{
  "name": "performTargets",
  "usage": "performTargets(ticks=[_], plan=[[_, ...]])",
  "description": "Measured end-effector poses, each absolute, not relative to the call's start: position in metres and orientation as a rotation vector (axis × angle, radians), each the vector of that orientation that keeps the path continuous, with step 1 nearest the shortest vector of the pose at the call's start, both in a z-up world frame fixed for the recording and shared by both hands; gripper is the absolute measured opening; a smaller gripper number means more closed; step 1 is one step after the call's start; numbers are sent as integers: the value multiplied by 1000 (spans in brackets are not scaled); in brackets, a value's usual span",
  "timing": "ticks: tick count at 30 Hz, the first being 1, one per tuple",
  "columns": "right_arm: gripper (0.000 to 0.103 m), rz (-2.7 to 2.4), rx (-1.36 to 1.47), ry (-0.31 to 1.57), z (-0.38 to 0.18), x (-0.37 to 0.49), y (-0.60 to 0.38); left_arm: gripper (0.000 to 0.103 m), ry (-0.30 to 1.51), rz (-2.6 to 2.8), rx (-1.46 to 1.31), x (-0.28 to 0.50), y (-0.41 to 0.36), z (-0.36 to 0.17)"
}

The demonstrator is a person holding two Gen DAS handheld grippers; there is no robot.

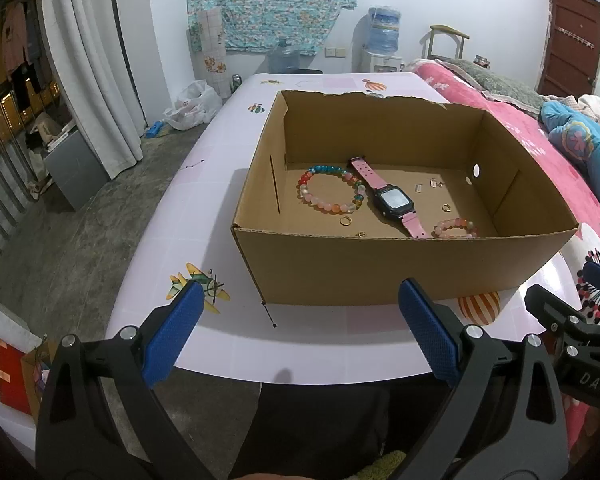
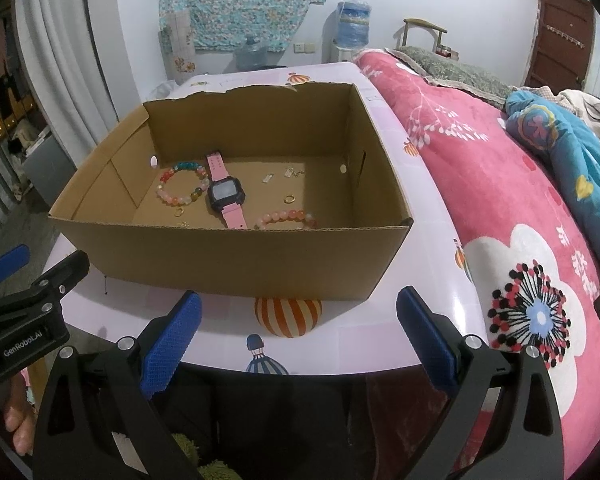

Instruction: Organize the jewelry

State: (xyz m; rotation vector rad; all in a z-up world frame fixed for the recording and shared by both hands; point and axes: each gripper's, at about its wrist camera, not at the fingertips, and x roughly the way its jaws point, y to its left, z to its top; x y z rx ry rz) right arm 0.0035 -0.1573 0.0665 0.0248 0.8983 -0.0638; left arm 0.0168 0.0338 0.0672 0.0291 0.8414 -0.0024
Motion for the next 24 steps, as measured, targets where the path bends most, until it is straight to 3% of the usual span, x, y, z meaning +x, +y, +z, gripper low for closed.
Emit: performTargets(ticks=[24], plan=[[95,-64,30,913,62,6,-156,94,847,-5,27,18,36,66]])
